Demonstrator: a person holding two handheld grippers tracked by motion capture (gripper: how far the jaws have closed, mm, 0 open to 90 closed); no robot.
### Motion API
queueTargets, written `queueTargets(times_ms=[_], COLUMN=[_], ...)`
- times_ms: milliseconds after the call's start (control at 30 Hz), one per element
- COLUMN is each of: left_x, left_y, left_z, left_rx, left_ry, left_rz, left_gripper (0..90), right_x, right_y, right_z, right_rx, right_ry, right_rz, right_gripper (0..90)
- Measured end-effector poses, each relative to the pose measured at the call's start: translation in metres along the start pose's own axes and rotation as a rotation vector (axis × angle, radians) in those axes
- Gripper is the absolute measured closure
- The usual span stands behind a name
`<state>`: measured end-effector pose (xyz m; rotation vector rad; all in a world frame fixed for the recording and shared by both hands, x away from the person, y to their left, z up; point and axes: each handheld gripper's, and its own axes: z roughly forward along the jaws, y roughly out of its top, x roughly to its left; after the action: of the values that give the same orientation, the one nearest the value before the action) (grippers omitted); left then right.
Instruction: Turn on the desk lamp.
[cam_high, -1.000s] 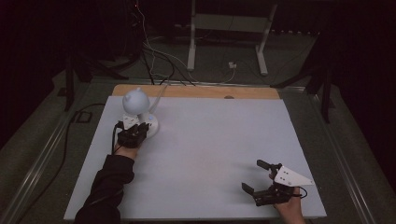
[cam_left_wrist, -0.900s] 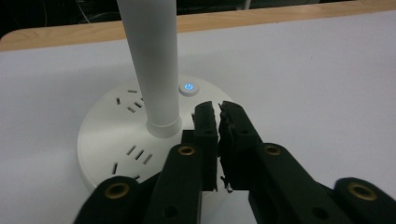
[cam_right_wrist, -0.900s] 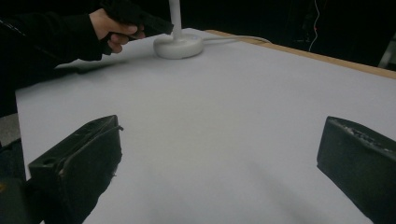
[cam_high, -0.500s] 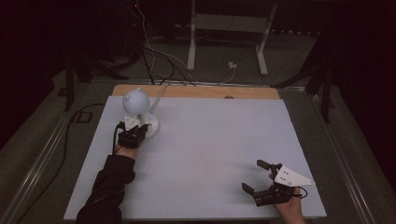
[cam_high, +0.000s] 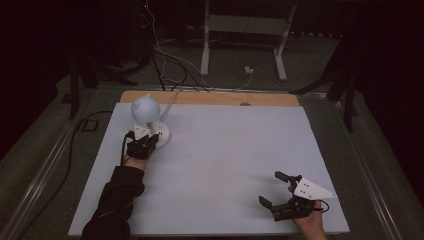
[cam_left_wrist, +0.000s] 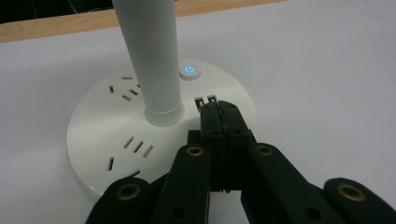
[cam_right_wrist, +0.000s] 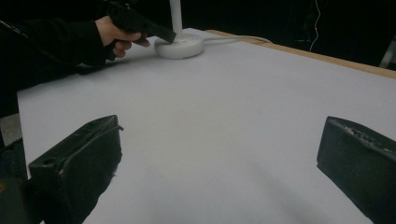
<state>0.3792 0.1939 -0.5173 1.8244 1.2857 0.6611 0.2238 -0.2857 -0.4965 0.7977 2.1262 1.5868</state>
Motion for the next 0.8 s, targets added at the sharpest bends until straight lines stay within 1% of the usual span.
queueTargets(times_ms=[67,333,400,433,467,500,533,567,600,633,667,700,733,767,800], left_x=[0.000,0.001,0.000,-0.001,-0.001,0.001,0.000,0.000,-0.001,-0.003,-0.005,-0.007,-0.010,-0.012,-0.013], left_y=[0.000,0.000,0.000,0.000,0.000,0.000,0.000,0.001,0.002,0.005,0.009,0.011,0.013,0.014,0.014], left_z=[0.000,0.001,0.001,0.001,0.001,0.001,0.001,0.000,-0.001,-0.004,-0.007,-0.010,-0.011,-0.012,-0.011], left_rx=[0.002,0.003,0.006,0.008,0.008,0.005,0.005,0.001,-0.013,-0.024,-0.041,-0.047,-0.050,-0.049,-0.036], left_ry=[0.007,0.002,0.007,0.014,0.014,0.001,0.011,0.008,-0.013,-0.006,-0.007,-0.029,-0.026,-0.028,-0.032], left_rz=[0.004,0.006,0.011,0.032,0.032,0.010,0.027,0.027,0.025,0.038,0.042,0.038,0.034,0.029,0.031], left_gripper=[90.0,90.0,90.0,90.0,90.0,90.0,90.0,90.0,90.0,85.5,73.4,68.2,66.0,58.3,51.6], right_x=[0.000,0.000,0.000,0.001,0.001,0.001,0.001,0.001,0.001,0.001,0.001,0.000,0.000,-0.001,-0.001], right_y=[0.000,0.000,0.000,0.000,0.000,0.000,0.000,0.000,0.000,0.000,0.000,0.000,0.000,0.000,0.000], right_z=[0.000,0.000,0.000,0.001,0.001,0.001,0.001,0.001,0.000,0.000,0.000,0.000,0.000,0.000,0.000], right_rx=[0.000,0.002,0.003,0.004,0.004,0.005,0.006,0.006,0.004,0.002,0.000,-0.002,0.000,0.002,0.002], right_ry=[0.000,0.000,0.001,0.002,0.002,0.002,0.002,0.002,0.001,0.000,-0.001,-0.001,-0.002,-0.002,-0.002], right_rz=[0.000,0.002,0.002,0.002,0.002,0.001,0.001,0.000,-0.002,-0.001,0.002,0.002,0.005,0.006,0.005], right_gripper=[0.0,0.0,0.0,0.0,0.0,0.0,0.0,0.0,0.0,0.0,0.0,0.0,0.0,0.0,0.0])
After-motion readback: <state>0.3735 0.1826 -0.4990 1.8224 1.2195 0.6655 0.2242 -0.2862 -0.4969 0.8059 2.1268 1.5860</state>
